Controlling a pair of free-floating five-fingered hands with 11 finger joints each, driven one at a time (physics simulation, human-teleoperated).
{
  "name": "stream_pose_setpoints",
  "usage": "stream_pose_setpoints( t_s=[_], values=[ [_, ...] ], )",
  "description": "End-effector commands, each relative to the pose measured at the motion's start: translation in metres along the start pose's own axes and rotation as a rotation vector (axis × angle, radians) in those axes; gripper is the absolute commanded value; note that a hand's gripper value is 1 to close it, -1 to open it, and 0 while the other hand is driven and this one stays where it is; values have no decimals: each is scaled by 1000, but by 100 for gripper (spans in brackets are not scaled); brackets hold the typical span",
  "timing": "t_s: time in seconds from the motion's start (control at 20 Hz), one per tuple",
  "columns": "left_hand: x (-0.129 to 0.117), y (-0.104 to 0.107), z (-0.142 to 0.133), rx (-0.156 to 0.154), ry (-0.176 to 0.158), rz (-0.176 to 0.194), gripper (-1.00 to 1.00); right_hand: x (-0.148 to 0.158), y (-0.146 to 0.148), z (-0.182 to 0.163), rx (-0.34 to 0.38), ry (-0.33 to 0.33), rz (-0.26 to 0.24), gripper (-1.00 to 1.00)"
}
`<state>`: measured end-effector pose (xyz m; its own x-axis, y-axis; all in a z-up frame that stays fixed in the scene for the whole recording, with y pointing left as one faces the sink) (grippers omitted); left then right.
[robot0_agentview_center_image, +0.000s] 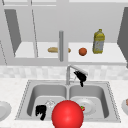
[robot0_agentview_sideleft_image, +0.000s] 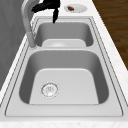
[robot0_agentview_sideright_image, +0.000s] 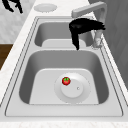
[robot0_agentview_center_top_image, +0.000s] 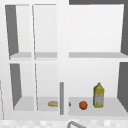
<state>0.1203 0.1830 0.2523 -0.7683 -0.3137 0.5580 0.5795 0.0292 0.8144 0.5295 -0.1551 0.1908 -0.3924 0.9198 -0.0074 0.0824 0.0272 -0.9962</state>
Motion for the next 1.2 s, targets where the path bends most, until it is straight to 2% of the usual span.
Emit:
stream_pose_setpoints(
  t_s=[0.0,0.2,0.75,0.9,1.0,1.15],
  values=[
    [0,0,0,0,0,0,0,6,6,-15,58,-1,9,-100],
    [0,0,0,0,0,0,0,5,11,-37,145,-4,32,-100],
    [0,0,0,0,0,0,0,6,36,-91,371,4,11,-100],
    [0,0,0,0,0,0,0,1,45,-106,430,8,-7,-100],
    [0,0,0,0,0,0,0,-4,53,-116,456,9,-45,-100],
    [0,0,0,0,0,0,0,-10,67,-132,489,12,-69,-100]
  ],
)
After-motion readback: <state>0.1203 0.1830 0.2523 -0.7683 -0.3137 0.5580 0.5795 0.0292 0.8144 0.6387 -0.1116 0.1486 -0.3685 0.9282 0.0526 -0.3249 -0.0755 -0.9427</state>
